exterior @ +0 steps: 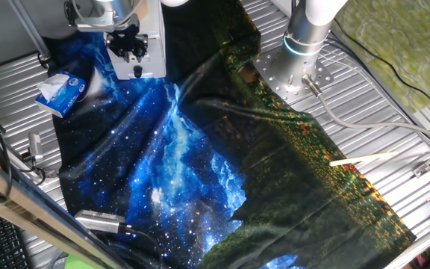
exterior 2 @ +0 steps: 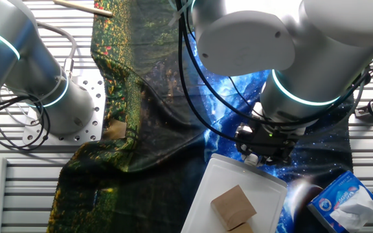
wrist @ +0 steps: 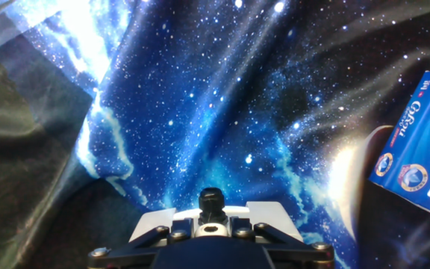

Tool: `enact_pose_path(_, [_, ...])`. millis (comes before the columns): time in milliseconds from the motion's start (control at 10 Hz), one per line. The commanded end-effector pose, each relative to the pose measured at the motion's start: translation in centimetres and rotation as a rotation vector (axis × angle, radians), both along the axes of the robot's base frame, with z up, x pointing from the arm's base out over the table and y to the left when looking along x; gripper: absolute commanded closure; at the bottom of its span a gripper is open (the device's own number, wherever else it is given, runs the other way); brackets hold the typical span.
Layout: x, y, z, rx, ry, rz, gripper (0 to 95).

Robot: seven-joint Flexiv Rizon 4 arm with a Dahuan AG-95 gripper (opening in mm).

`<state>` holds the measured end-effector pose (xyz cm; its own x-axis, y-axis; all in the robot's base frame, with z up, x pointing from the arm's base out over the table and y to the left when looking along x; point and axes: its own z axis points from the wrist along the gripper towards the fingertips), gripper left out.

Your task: Grasp the handle and close the drawer

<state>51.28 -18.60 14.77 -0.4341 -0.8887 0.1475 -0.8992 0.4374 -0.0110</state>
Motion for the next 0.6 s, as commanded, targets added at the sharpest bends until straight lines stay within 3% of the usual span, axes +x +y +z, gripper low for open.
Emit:
enact_pose_path(100, [0.10, -0.04, 0.01, 0.001, 0.000, -0.001, 76.0])
enact_pose_path(300, [0.13, -0.05, 0.00, 0.001, 0.001, -0.004, 76.0])
enact_pose_path(400, [0.14, -0.05, -0.03, 0.002, 0.001, -0.004, 57.0])
enact_pose_path(600, [0.15, -0.04, -0.05, 0.000, 0.001, 0.005, 57.0])
